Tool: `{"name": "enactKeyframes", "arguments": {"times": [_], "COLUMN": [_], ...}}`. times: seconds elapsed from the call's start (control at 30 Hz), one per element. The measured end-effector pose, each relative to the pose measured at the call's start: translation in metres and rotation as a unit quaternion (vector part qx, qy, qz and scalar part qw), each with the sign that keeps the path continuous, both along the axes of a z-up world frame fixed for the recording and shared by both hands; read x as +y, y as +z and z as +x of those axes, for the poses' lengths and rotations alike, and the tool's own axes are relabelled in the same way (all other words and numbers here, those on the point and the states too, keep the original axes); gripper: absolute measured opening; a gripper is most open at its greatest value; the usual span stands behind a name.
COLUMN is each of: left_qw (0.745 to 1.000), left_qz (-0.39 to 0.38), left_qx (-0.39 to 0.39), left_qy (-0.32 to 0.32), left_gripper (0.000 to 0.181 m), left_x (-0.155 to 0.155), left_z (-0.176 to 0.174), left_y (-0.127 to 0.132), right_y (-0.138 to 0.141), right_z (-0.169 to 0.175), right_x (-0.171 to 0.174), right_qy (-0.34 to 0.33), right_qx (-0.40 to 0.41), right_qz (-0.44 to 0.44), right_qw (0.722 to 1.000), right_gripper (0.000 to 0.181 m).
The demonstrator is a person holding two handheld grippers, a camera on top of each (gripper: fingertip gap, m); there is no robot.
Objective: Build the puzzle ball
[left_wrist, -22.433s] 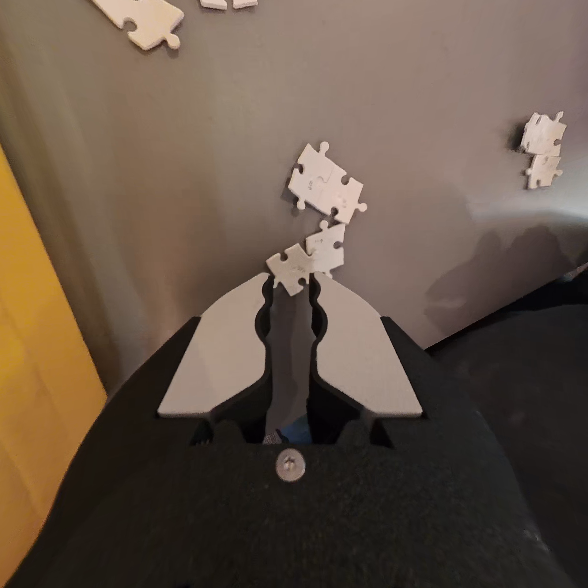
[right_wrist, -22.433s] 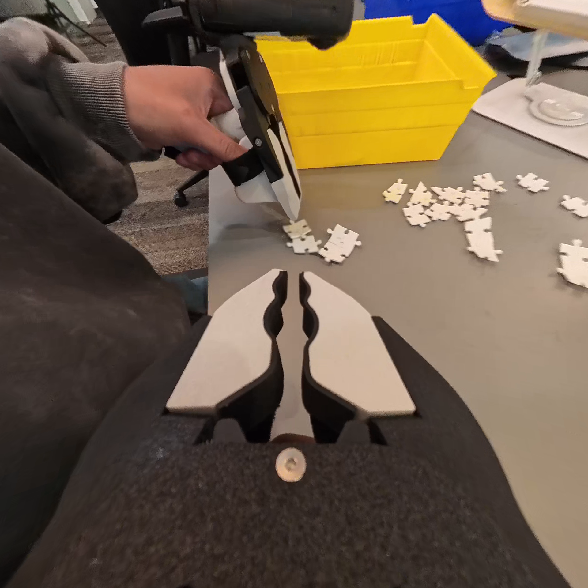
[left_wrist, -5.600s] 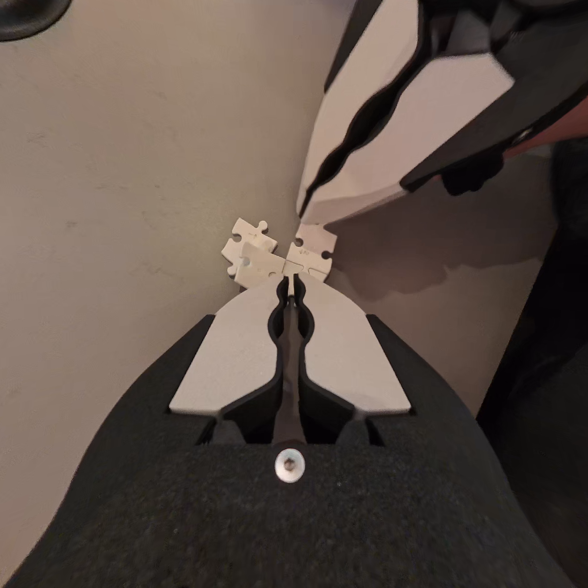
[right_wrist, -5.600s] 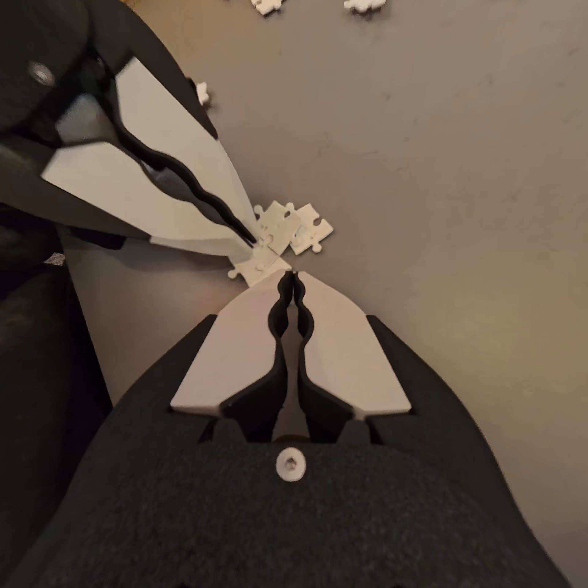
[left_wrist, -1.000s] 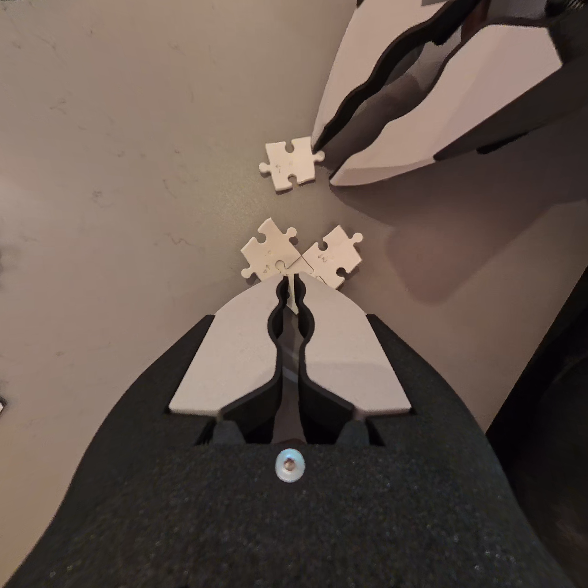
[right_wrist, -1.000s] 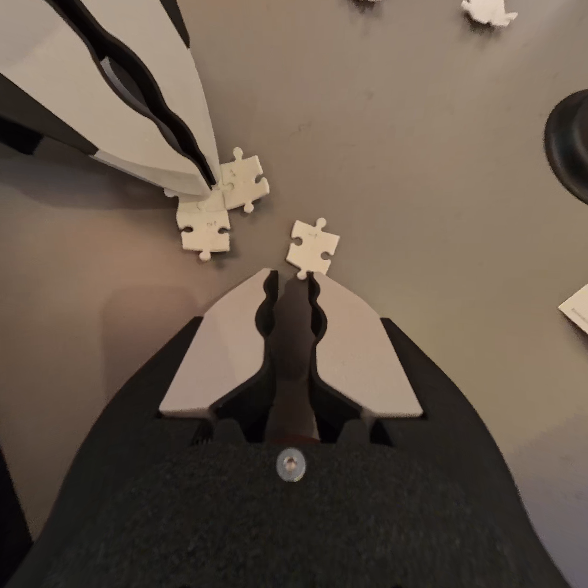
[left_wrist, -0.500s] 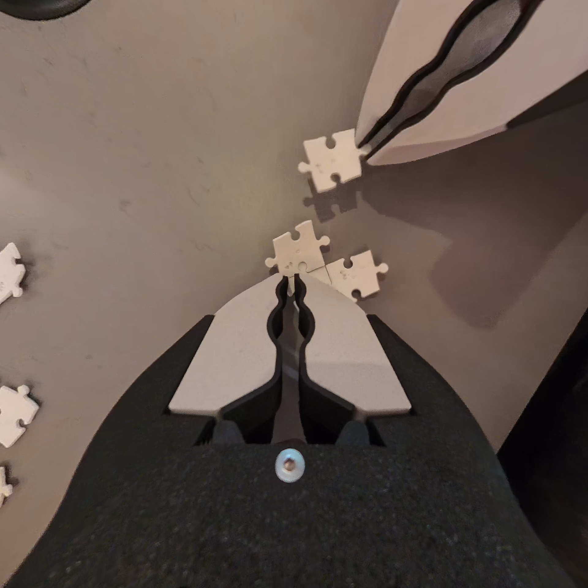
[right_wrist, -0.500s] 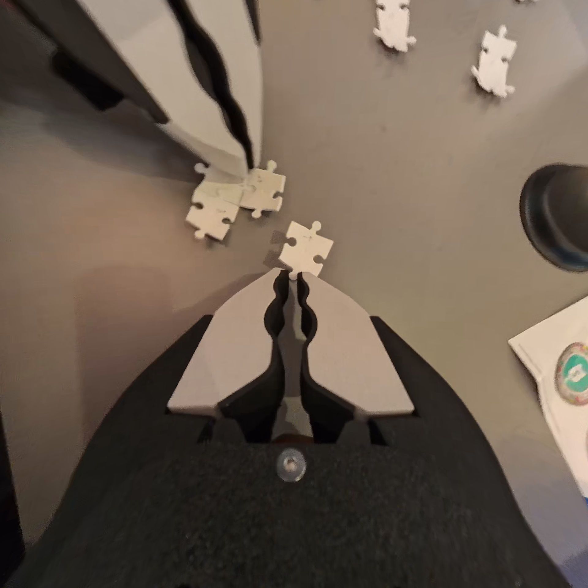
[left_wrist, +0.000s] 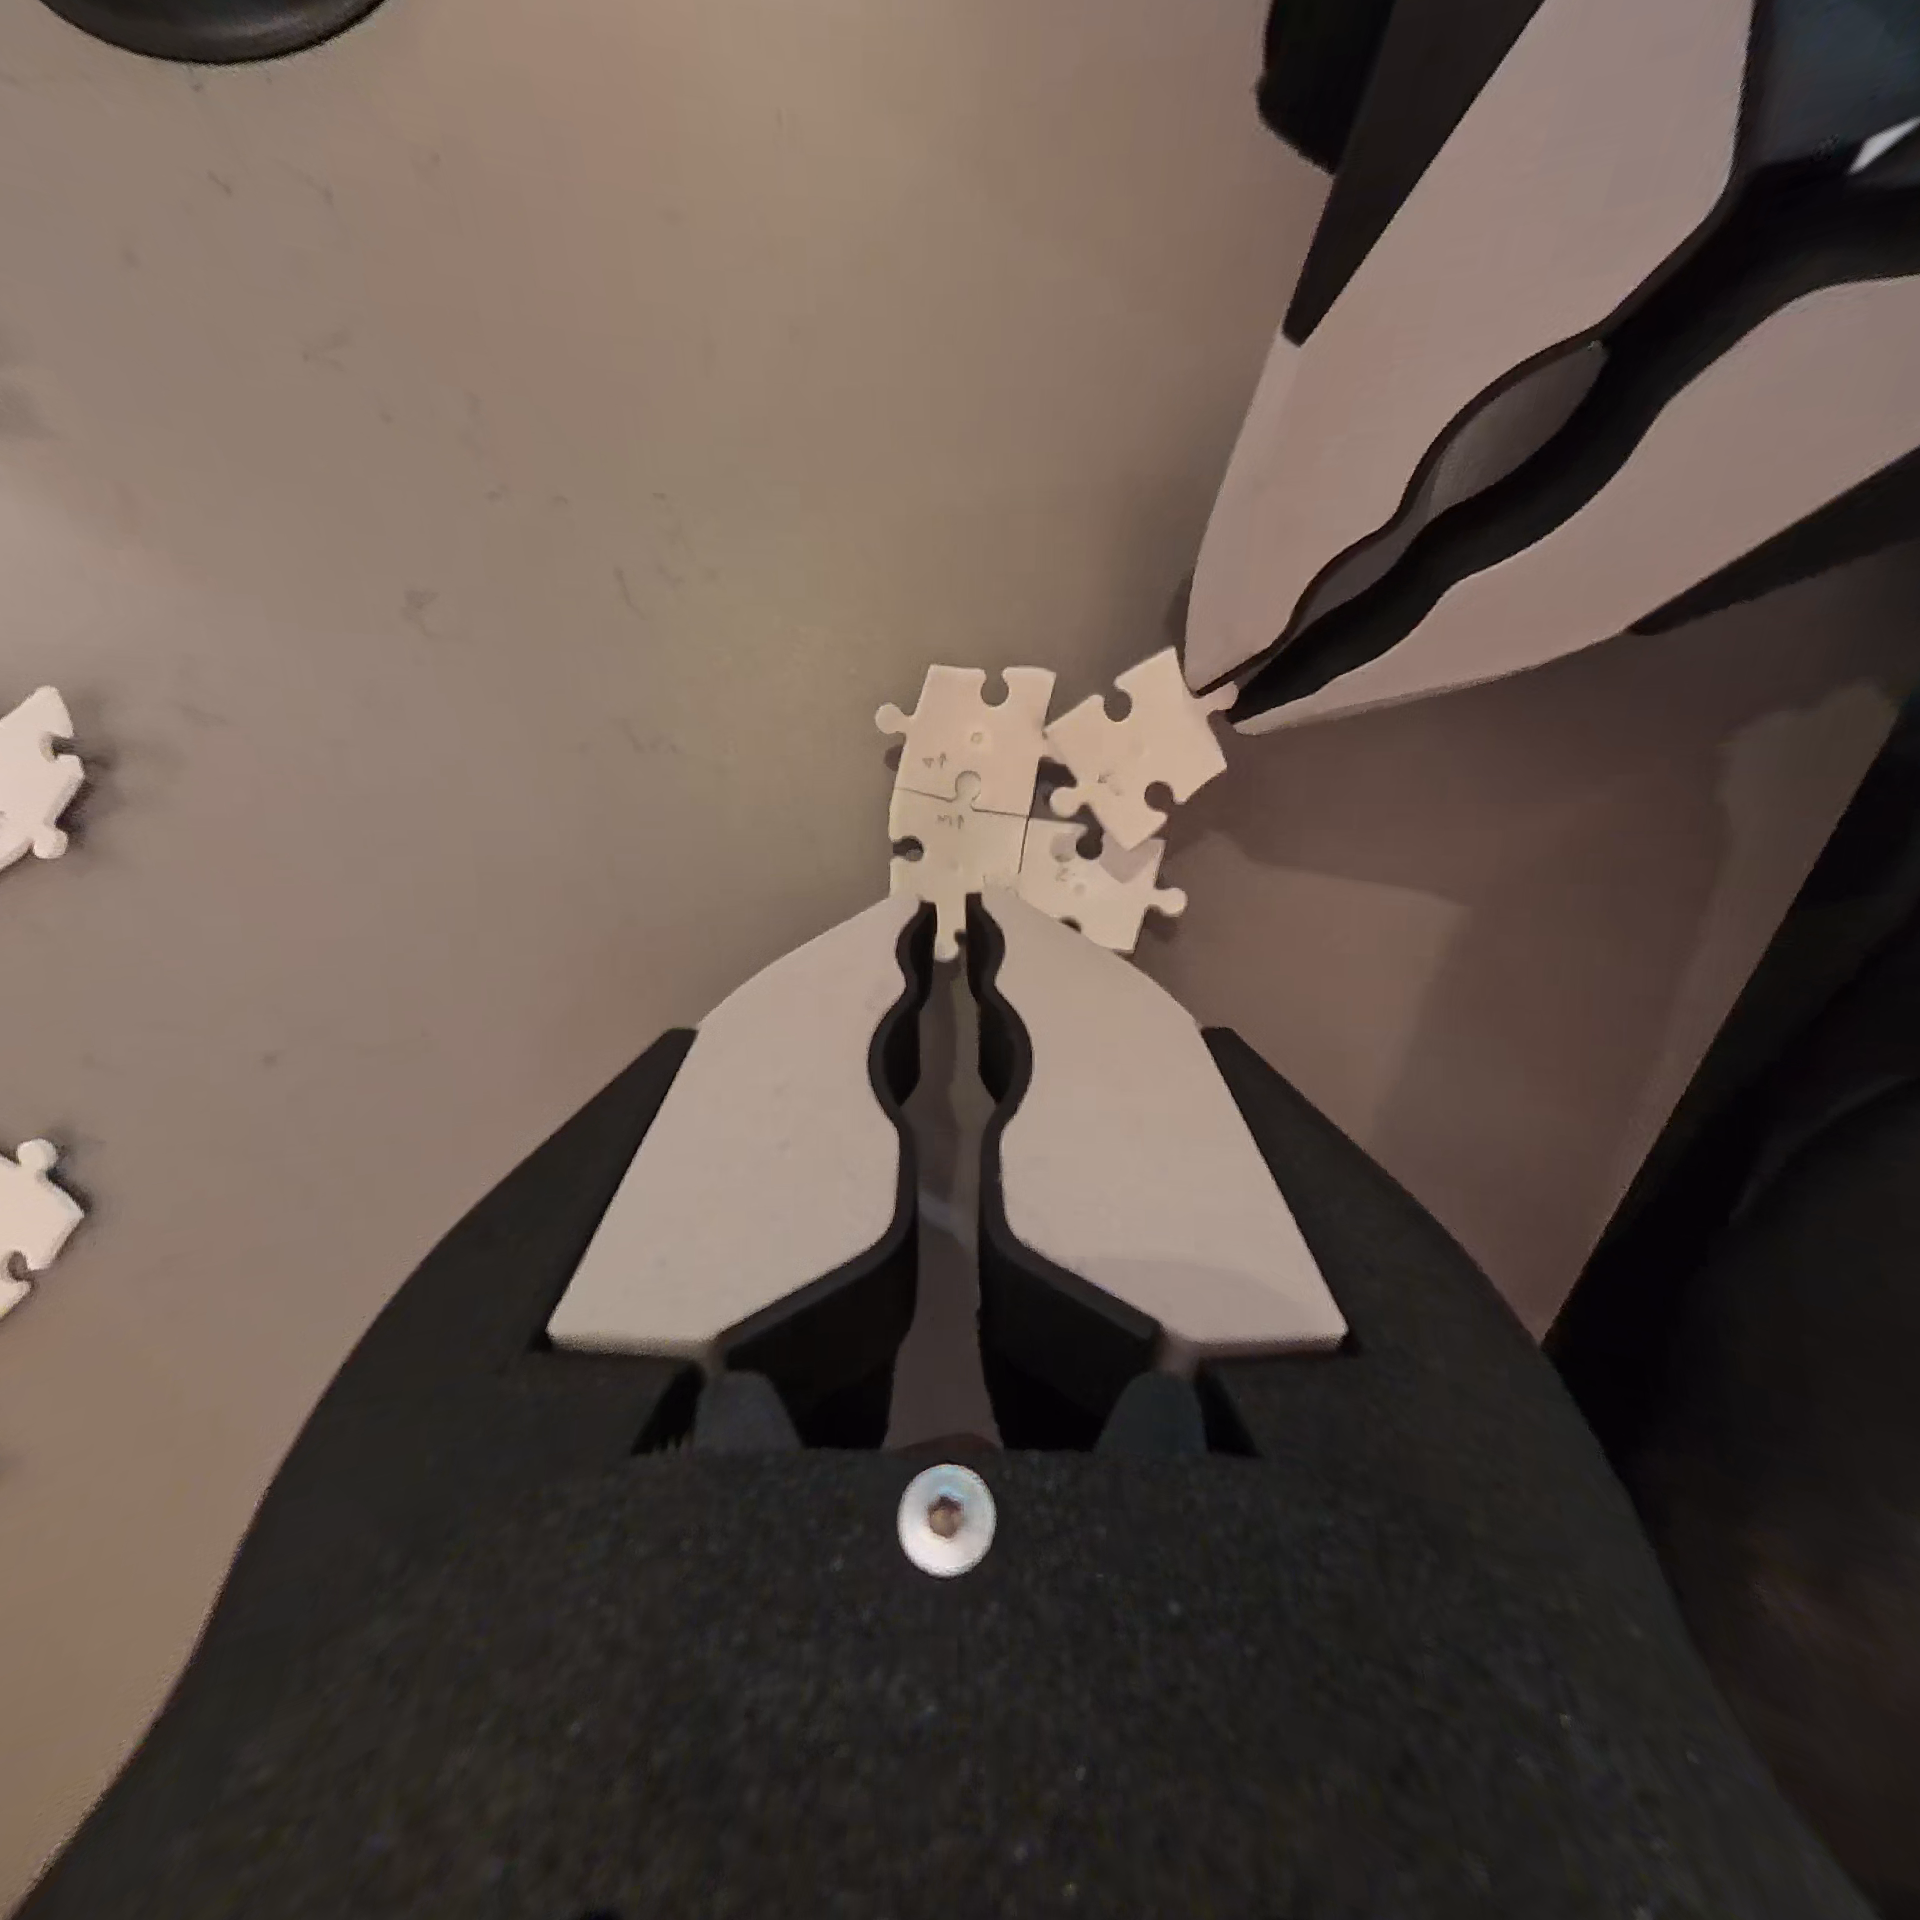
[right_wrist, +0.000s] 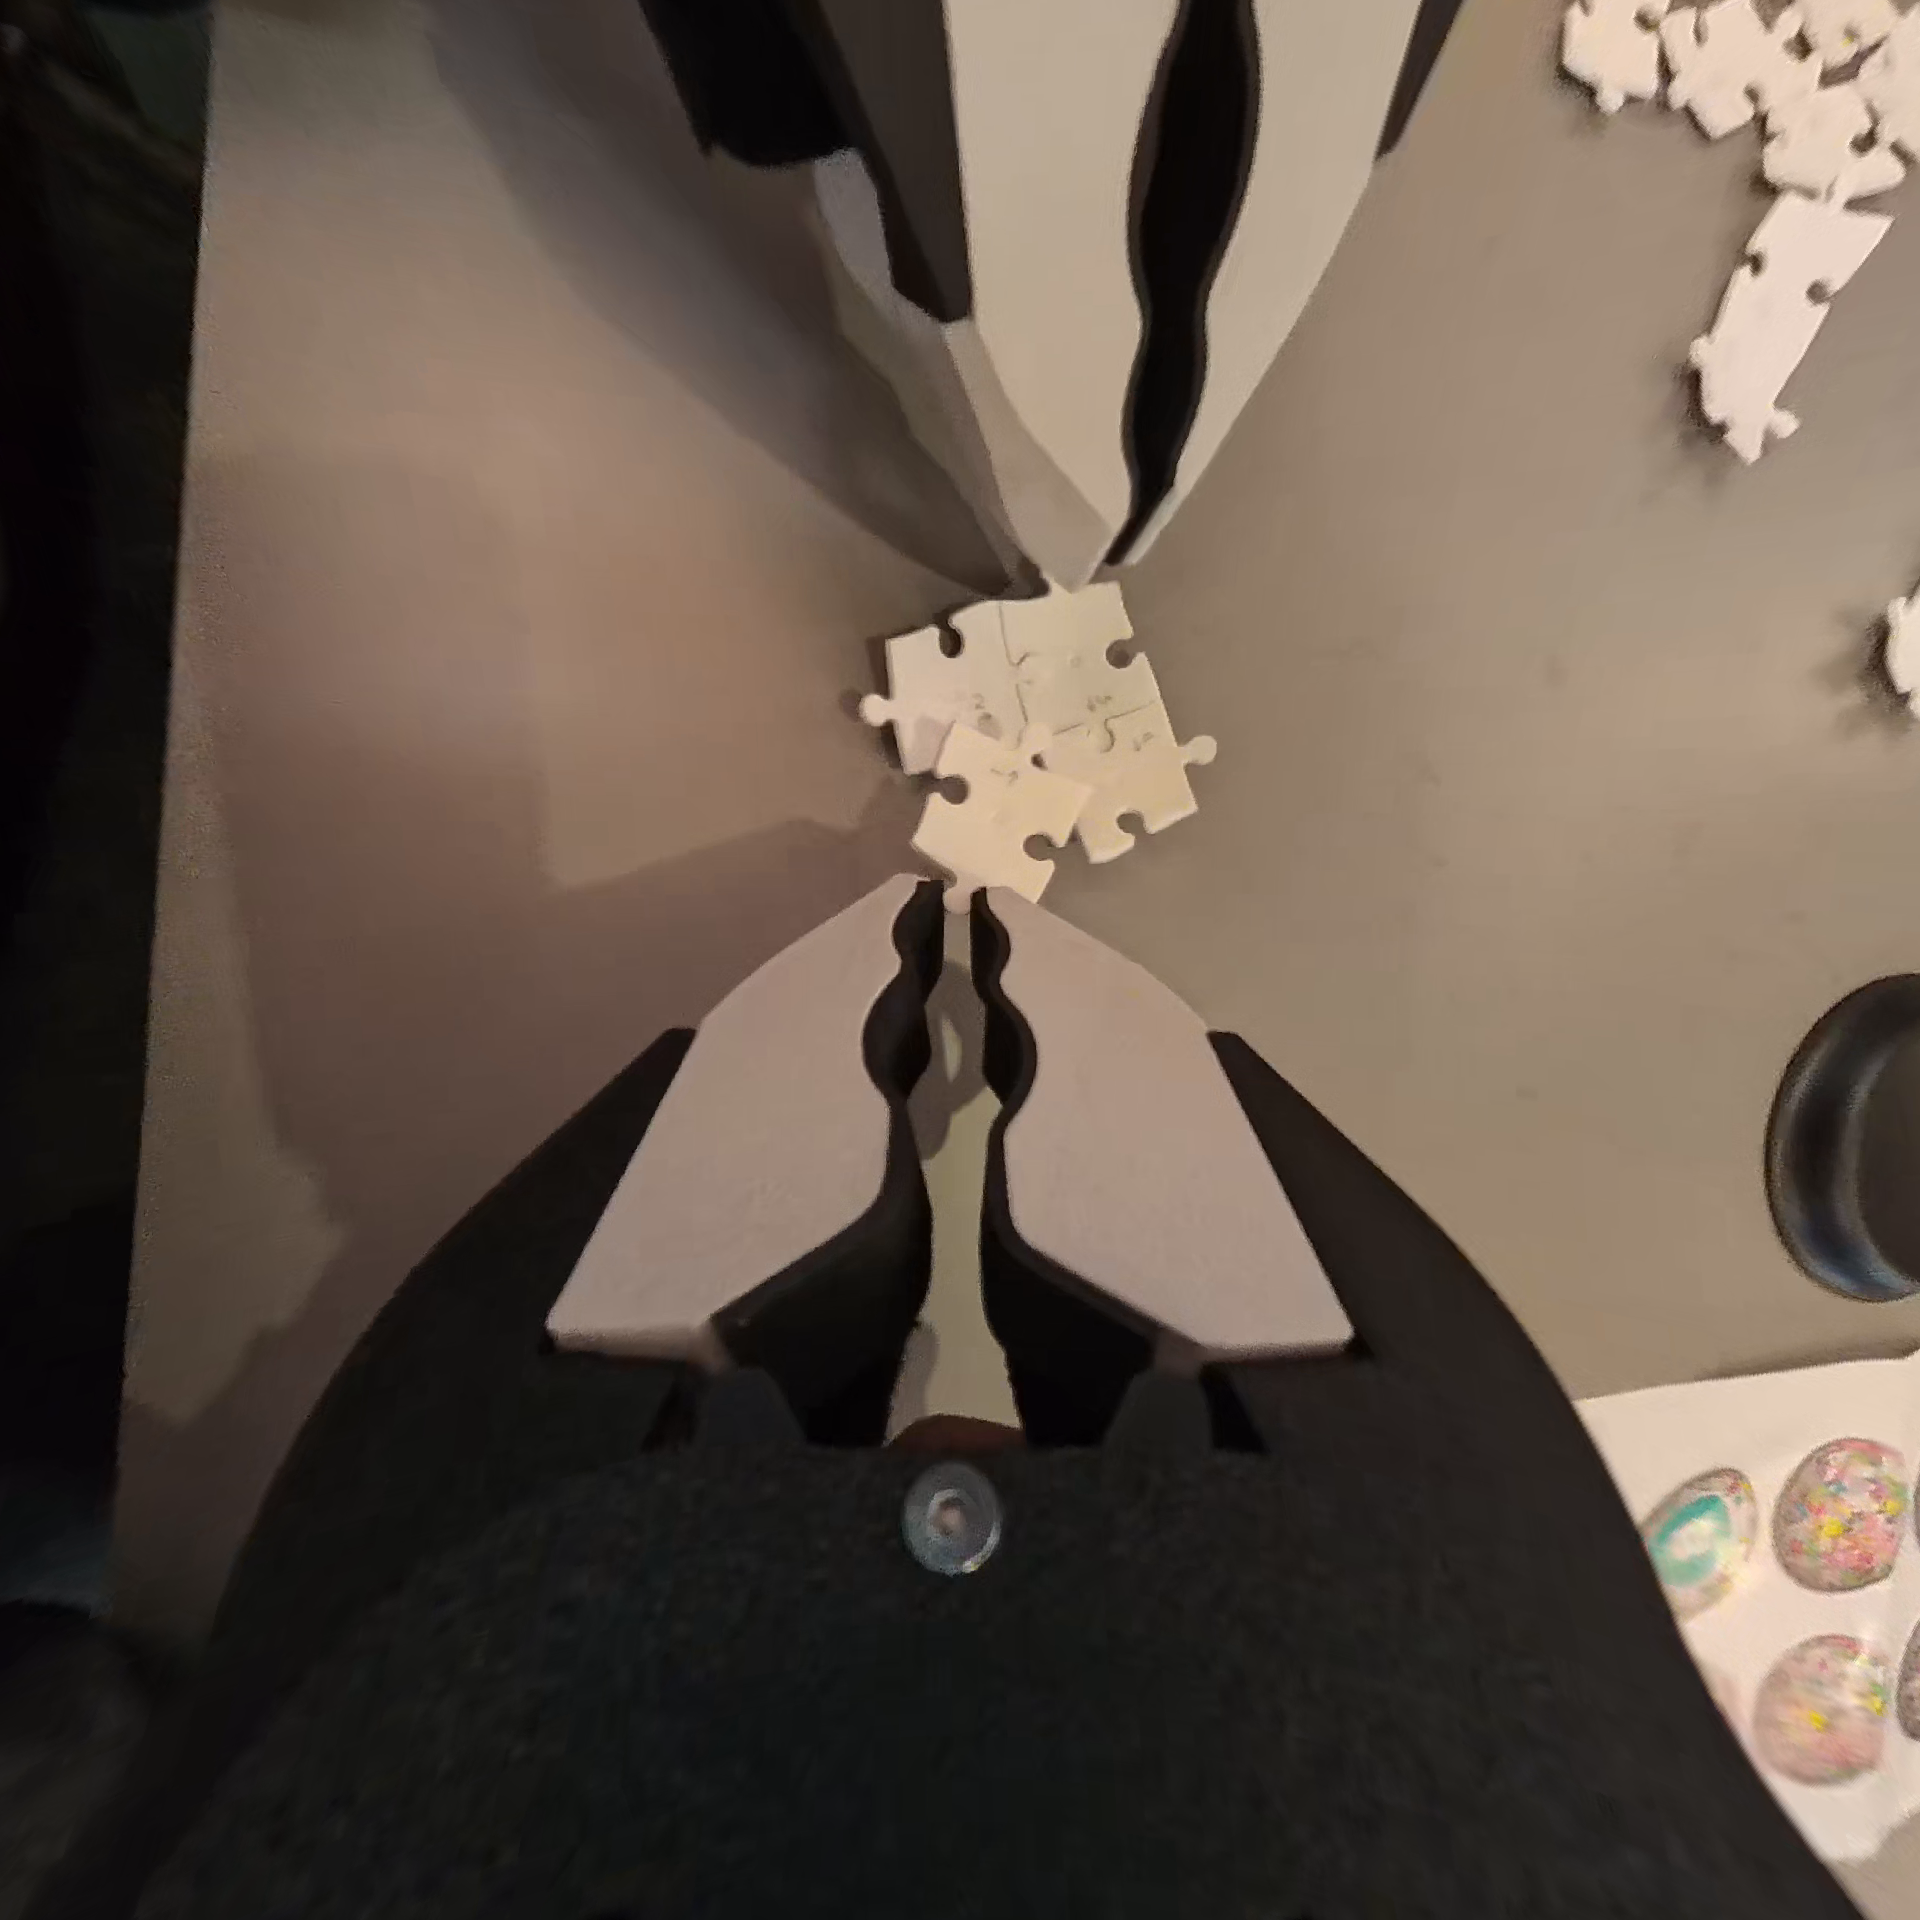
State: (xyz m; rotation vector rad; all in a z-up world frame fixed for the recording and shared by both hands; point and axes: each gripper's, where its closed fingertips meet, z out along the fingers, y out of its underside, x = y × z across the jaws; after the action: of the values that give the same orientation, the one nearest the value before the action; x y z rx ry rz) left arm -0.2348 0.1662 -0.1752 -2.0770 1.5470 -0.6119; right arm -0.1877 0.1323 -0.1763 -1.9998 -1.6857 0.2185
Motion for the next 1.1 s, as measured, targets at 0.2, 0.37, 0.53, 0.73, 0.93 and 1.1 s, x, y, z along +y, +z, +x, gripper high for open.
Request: {"name": "enactKeyframes", "arguments": {"times": [0.2, 0.37, 0.53, 0.73, 0.93, 1.1], "left_qw": [1.000, 1.000, 1.000, 1.000, 1.000, 1.000], "left_qz": [-0.012, -0.014, -0.015, -0.008, -0.007, -0.007], "left_qx": [0.002, 0.010, 0.010, 0.011, 0.000, -0.002], "left_qy": [-0.002, -0.011, -0.013, -0.011, -0.007, 0.001], "left_gripper": [0.005, 0.006, 0.006, 0.007, 0.007, 0.007], "left_x": [-0.002, -0.004, -0.003, 0.002, 0.005, 0.008], "left_z": [-0.001, 0.000, 0.001, 0.003, 0.002, -0.003], "left_y": [-0.008, -0.013, -0.015, -0.014, -0.009, -0.008], "right_y": [0.001, -0.008, -0.004, 0.014, 0.006, -0.009], "right_z": [-0.005, -0.001, 0.000, -0.003, -0.018, -0.018], "right_x": [-0.006, -0.014, -0.014, -0.014, -0.007, -0.008], "right_qy": [-0.111, -0.173, -0.143, -0.017, 0.067, 0.081], "right_qx": [0.049, 0.059, 0.052, 0.007, -0.029, -0.049], "right_qz": [-0.036, -0.051, -0.030, -0.016, -0.020, -0.042], "right_qw": [0.992, 0.982, 0.988, 1.000, 0.997, 0.995], "right_gripper": [0.005, 0.005, 0.005, 0.005, 0.005, 0.005]}}
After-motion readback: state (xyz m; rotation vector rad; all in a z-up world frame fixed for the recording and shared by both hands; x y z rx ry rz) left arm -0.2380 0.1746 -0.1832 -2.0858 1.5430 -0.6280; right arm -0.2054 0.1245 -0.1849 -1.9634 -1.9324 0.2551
